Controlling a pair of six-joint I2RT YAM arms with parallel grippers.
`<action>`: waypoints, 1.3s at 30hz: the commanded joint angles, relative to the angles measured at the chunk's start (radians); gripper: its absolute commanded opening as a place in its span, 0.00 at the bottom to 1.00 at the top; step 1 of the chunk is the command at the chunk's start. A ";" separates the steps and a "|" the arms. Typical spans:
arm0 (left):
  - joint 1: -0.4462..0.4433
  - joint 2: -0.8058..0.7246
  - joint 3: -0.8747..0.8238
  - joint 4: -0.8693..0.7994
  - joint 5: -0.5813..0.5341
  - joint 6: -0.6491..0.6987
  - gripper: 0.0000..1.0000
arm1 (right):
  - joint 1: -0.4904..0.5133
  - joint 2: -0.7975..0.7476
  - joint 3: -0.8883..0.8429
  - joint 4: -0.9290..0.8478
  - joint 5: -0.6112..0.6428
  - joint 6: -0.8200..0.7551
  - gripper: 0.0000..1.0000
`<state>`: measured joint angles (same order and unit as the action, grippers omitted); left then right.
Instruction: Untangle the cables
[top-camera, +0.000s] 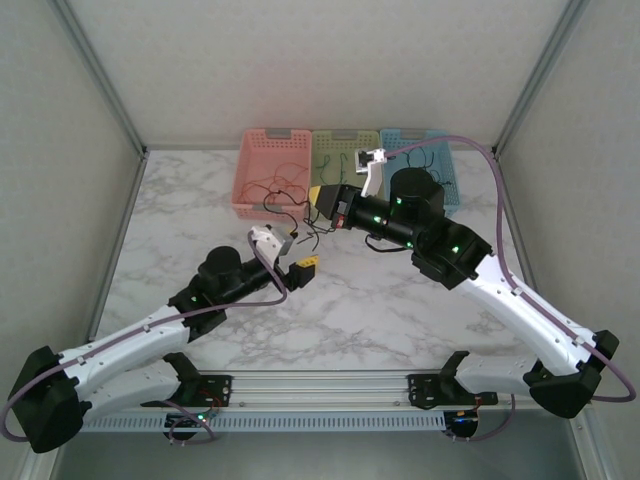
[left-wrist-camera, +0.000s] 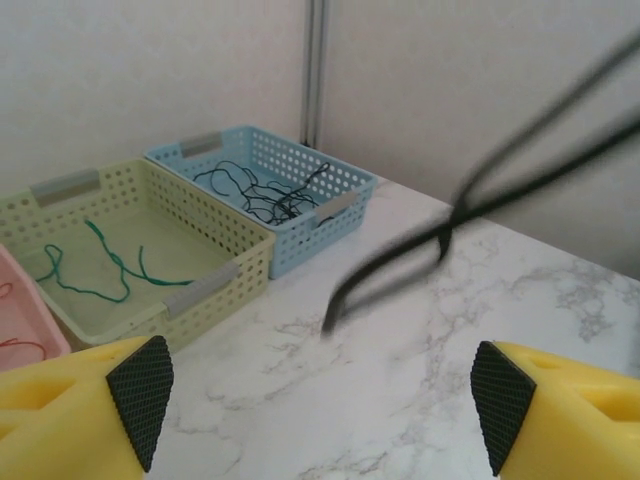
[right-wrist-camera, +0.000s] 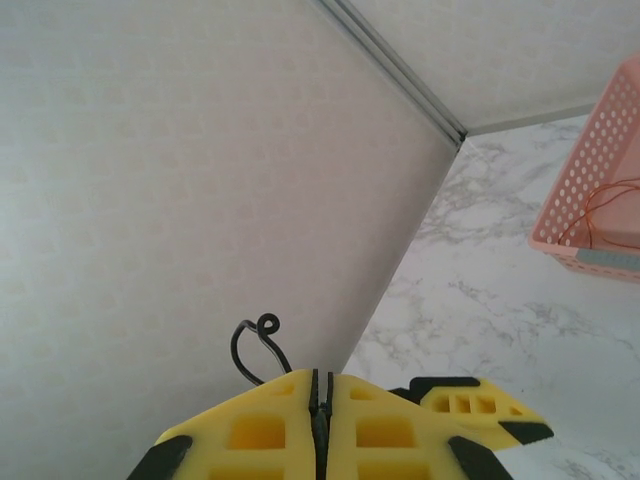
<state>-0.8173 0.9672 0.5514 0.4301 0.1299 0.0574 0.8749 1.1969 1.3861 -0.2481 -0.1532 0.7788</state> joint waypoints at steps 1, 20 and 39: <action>-0.008 -0.008 0.017 0.042 -0.050 0.018 0.83 | -0.008 -0.001 0.020 0.020 -0.023 0.014 0.00; -0.008 -0.002 0.042 0.101 0.020 0.071 0.71 | -0.007 -0.007 0.011 0.015 -0.043 0.018 0.00; -0.009 -0.191 -0.018 -0.126 -0.099 -0.076 0.00 | -0.109 -0.071 0.037 -0.111 0.194 -0.209 0.00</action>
<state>-0.8177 0.8566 0.5632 0.3737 0.0971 0.0589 0.8310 1.1675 1.3861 -0.3058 -0.0826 0.6811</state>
